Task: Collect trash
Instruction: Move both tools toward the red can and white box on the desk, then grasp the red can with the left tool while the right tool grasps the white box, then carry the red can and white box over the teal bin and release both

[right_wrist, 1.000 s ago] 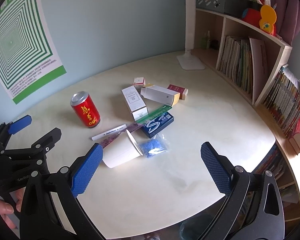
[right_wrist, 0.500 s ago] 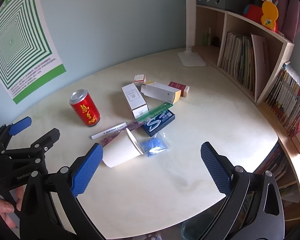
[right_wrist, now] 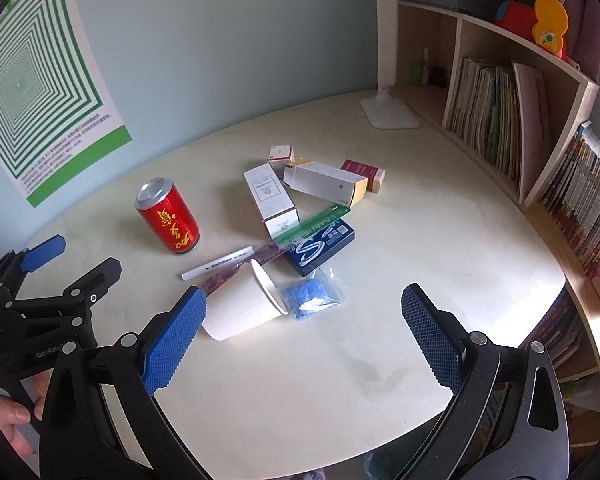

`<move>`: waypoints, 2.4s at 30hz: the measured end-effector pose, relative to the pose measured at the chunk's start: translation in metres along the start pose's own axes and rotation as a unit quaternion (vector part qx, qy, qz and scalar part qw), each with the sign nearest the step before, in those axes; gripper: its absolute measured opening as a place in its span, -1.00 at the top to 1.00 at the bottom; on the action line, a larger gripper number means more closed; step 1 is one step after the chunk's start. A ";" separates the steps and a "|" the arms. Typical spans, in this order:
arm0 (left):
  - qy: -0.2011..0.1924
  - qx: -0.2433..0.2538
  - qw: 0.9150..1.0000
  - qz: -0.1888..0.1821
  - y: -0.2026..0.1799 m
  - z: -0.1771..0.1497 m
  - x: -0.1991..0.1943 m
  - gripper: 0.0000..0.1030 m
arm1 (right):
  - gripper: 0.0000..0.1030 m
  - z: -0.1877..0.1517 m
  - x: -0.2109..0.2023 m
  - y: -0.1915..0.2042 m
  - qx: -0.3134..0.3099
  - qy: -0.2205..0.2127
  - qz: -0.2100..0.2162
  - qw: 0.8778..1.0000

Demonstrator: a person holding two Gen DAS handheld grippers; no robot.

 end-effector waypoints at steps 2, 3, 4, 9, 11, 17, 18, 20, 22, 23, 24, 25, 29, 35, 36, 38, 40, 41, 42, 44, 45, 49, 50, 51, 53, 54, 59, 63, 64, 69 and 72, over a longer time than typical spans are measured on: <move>0.003 -0.002 1.000 0.001 0.000 0.001 0.004 -0.87 | -0.89 0.003 0.004 -0.001 0.000 0.004 0.001 1.000; 0.005 -0.003 1.000 0.000 0.000 0.002 0.006 -0.87 | -0.89 0.004 0.006 -0.001 0.000 0.006 0.002 1.000; 0.008 -0.005 1.000 0.000 0.000 0.003 0.008 -0.87 | -0.89 0.005 0.009 -0.002 0.000 0.007 0.003 1.000; 0.015 -0.006 1.000 0.003 0.002 0.006 0.017 -0.87 | -0.89 0.010 0.015 -0.003 -0.002 0.010 0.006 1.000; 0.018 -0.005 1.000 0.008 0.002 0.008 0.021 -0.87 | -0.89 0.012 0.018 -0.004 -0.001 0.013 0.007 1.000; 0.027 -0.005 0.999 0.017 0.004 0.013 0.031 -0.87 | -0.89 0.019 0.031 -0.006 -0.002 0.018 0.011 1.000; 0.029 -0.006 0.999 0.018 0.004 0.013 0.034 -0.87 | -0.89 0.020 0.033 -0.006 -0.004 0.020 0.012 1.000; 0.032 -0.009 0.999 0.021 0.007 0.015 0.038 -0.87 | -0.89 0.024 0.039 -0.005 -0.008 0.022 0.016 1.000; 0.036 -0.012 0.999 0.024 0.010 0.017 0.044 -0.87 | -0.89 0.028 0.045 -0.004 -0.011 0.024 0.021 0.999; 0.037 -0.013 0.999 0.025 0.012 0.018 0.046 -0.87 | -0.89 0.029 0.047 -0.003 -0.013 0.026 0.023 0.999; 0.039 -0.015 0.999 0.026 0.014 0.019 0.050 -0.87 | -0.89 0.032 0.052 -0.002 -0.017 0.029 0.026 0.999; 0.040 -0.016 0.999 0.028 0.016 0.020 0.054 -0.87 | -0.89 0.034 0.056 0.000 -0.021 0.031 0.030 0.999; 0.048 -0.016 0.999 0.020 0.022 0.023 0.071 -0.87 | -0.89 0.044 0.075 0.007 -0.044 0.038 0.042 0.997; 0.066 -0.020 0.998 0.008 0.033 0.028 0.103 -0.87 | -0.88 0.058 0.112 0.015 -0.066 0.058 0.063 0.994; 0.069 -0.023 0.997 0.003 0.035 0.029 0.108 -0.87 | -0.88 0.060 0.117 0.017 -0.070 0.061 0.065 0.994; 0.078 -0.026 0.997 0.001 0.038 0.029 0.119 -0.87 | -0.88 0.063 0.129 0.022 -0.077 0.067 0.070 0.992; 0.084 -0.027 0.996 0.002 0.040 0.029 0.128 -0.87 | -0.88 0.066 0.142 0.028 -0.087 0.075 0.073 0.991; 0.086 -0.026 0.996 0.004 0.041 0.029 0.132 -0.87 | -0.88 0.067 0.146 0.030 -0.091 0.076 0.074 0.990; 0.088 -0.025 0.996 0.005 0.042 0.029 0.136 -0.87 | -0.88 0.068 0.153 0.033 -0.095 0.080 0.074 0.989; 0.090 -0.026 0.996 0.009 0.044 0.030 0.144 -0.87 | -0.86 0.070 0.165 0.037 -0.102 0.088 0.077 0.988; 0.091 -0.027 0.995 0.010 0.045 0.030 0.147 -0.87 | -0.86 0.071 0.172 0.039 -0.105 0.092 0.077 0.987; 0.090 -0.034 0.995 0.007 0.050 0.033 0.156 -0.81 | -0.86 0.076 0.195 0.047 -0.118 0.104 0.072 0.985; 0.089 -0.034 0.995 0.004 0.051 0.034 0.158 -0.75 | -0.86 0.077 0.201 0.048 -0.121 0.105 0.066 0.985; 0.089 -0.036 0.995 0.003 0.053 0.035 0.160 -0.69 | -0.86 0.078 0.207 0.050 -0.123 0.110 0.063 0.984; 0.091 -0.039 0.995 0.001 0.055 0.036 0.163 -0.61 | -0.84 0.079 0.216 0.051 -0.123 0.117 0.061 0.984; 0.094 -0.042 0.995 -0.003 0.056 0.036 0.166 -0.49 | -0.82 0.078 0.222 0.053 -0.126 0.122 0.059 0.983; 0.100 -0.057 0.993 -0.017 0.061 0.034 0.173 -0.26 | -0.17 0.075 0.243 0.059 -0.130 0.146 0.049 0.980; 0.091 -0.061 0.994 -0.018 0.065 0.034 0.169 -0.25 | 0.04 0.074 0.241 0.063 -0.133 0.142 0.056 0.979; 0.088 -0.063 0.994 -0.018 0.066 0.035 0.167 -0.25 | 0.05 0.075 0.239 0.063 -0.131 0.142 0.061 0.979; 0.068 -0.054 0.996 -0.011 0.068 0.038 0.150 -0.25 | 0.05 0.085 0.214 0.064 -0.120 0.115 0.083 0.983; 0.056 -0.048 0.997 -0.014 0.066 0.043 0.136 -0.25 | 0.05 0.093 0.190 0.060 -0.114 0.092 0.090 0.985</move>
Point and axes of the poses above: each gripper's, at about its wrist camera, not at the fingertips, and x roughly the way its jaws point, y to its left, z to its top, the point moved 2 cm from there along x, roughly the way its jaws point
